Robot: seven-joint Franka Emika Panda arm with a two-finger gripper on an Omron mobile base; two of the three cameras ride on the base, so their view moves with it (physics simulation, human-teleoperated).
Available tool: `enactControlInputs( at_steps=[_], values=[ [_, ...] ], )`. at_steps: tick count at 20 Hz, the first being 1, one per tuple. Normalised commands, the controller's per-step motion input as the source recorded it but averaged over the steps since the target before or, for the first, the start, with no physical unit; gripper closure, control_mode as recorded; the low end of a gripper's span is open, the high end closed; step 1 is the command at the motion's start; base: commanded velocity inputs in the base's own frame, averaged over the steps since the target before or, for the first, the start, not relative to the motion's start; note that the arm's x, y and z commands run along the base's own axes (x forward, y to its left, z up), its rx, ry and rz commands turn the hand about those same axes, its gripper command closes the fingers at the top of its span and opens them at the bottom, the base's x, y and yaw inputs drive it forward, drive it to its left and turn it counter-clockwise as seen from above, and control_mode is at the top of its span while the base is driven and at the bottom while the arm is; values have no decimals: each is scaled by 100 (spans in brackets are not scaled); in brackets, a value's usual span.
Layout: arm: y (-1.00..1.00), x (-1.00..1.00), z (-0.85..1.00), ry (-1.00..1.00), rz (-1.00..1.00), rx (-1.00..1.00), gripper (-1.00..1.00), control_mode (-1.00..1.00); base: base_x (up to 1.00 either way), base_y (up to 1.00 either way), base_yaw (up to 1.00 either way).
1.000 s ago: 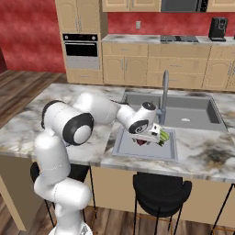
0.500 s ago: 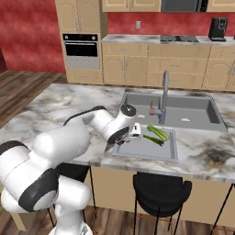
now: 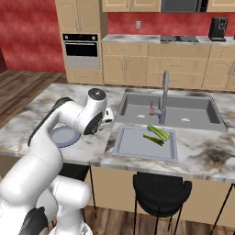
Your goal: Create a steak meal by picking up the steak and asparagus from the tray and placing them on the plate. Leave the celery on the tray.
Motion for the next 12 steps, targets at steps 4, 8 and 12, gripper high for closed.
enactControlInputs(
  at_steps=[4,8,12],
  values=[
    [100,-11,32,15,18,0,100,-100,0,0,0],
    [100,-3,0,7,20,-1,100,-100,0,0,0],
    [100,0,-18,0,18,-2,100,-100,0,0,0]
  ],
)
